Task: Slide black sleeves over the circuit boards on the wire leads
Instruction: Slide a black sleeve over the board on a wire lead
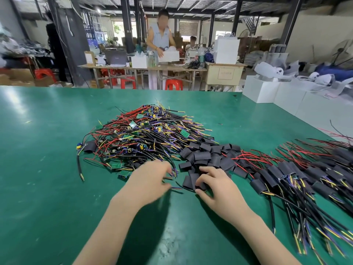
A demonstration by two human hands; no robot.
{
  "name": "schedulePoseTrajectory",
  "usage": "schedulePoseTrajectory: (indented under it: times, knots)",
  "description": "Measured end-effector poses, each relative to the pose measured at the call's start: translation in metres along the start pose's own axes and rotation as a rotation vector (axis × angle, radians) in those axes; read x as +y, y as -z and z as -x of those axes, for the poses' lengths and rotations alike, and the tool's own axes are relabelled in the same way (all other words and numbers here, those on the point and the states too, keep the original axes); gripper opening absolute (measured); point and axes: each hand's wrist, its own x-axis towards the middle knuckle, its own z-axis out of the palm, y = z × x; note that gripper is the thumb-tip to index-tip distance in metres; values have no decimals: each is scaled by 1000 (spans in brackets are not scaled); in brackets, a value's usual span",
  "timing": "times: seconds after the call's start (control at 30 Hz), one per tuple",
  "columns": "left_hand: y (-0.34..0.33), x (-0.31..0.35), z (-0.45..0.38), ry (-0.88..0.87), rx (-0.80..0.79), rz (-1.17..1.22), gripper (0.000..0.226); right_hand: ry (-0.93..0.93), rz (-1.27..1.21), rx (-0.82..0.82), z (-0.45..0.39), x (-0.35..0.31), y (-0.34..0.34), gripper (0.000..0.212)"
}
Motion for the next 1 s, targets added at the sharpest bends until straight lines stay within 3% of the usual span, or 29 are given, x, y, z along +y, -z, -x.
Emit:
schedulePoseTrajectory:
  times: [0.07, 0.17, 0.3, 0.47, 0.6, 0.73, 0.87, 1.0]
  knots:
    - [0, -35, -6, 205, 67, -234, 45, 5, 10, -29, -1, 0, 0, 15]
    - [-25, -34, -8, 150, 88, -79, 33, -4, 18, -39, -4, -1, 1, 16]
    - [-30, -53, -11, 155, 236, -8, 17, -46, 3, -9, -4, -3, 1, 13]
    - [-27, -50, -9, 24, 366, 163, 20, -137, -25, 36, -6, -9, -7, 43]
    - [-19, -46, -3, -10, 431, 231, 38, -205, -87, 56, -10, -9, -11, 41]
    - [-11, -60, -2, 227, 669, 22, 33, -246, -148, 89, -7, -4, -10, 40]
    - [-10, -86, 3, 594, 592, 20, 38, -257, -213, 65, -8, -1, -8, 42]
    - [-13, -97, 6, 661, 554, 7, 27, -265, -270, 67, -9, 0, -7, 41]
